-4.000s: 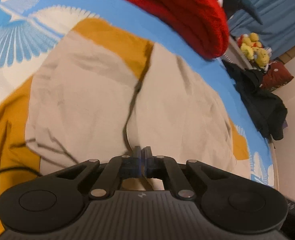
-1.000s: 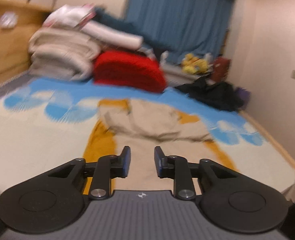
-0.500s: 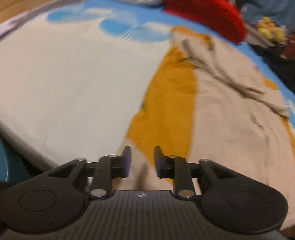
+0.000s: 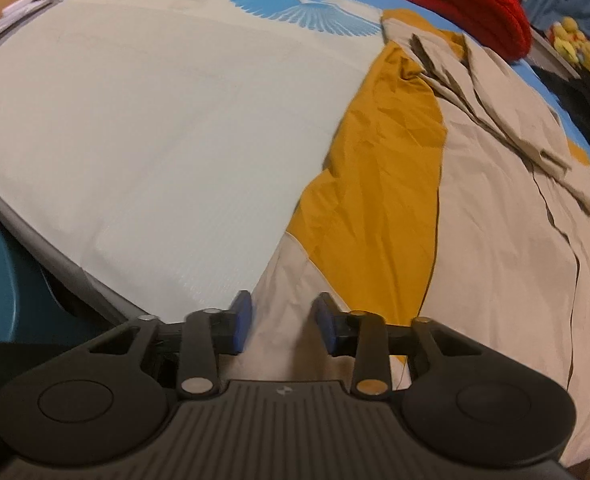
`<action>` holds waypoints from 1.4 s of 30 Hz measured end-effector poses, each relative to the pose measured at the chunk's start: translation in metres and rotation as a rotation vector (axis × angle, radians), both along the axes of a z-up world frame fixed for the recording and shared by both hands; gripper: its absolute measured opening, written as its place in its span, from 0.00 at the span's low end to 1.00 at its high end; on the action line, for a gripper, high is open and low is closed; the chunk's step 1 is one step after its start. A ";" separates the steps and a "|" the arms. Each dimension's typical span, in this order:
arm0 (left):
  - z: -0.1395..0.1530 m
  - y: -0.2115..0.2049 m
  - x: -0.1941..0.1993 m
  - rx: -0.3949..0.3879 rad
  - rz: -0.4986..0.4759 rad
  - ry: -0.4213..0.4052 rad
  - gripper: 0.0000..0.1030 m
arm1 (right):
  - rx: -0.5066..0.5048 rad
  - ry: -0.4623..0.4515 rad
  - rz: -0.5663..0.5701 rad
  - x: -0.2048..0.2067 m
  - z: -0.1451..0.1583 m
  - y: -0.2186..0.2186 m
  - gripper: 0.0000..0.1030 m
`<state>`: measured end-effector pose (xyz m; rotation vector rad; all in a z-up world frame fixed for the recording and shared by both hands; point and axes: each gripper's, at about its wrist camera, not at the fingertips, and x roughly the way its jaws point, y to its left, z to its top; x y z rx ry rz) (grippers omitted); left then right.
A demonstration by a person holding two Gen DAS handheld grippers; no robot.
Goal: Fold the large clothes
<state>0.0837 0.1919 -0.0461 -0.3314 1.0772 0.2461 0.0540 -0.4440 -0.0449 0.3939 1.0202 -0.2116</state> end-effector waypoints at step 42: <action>-0.003 -0.006 -0.006 0.034 -0.042 0.019 0.11 | -0.022 -0.004 0.009 -0.013 0.008 0.018 0.06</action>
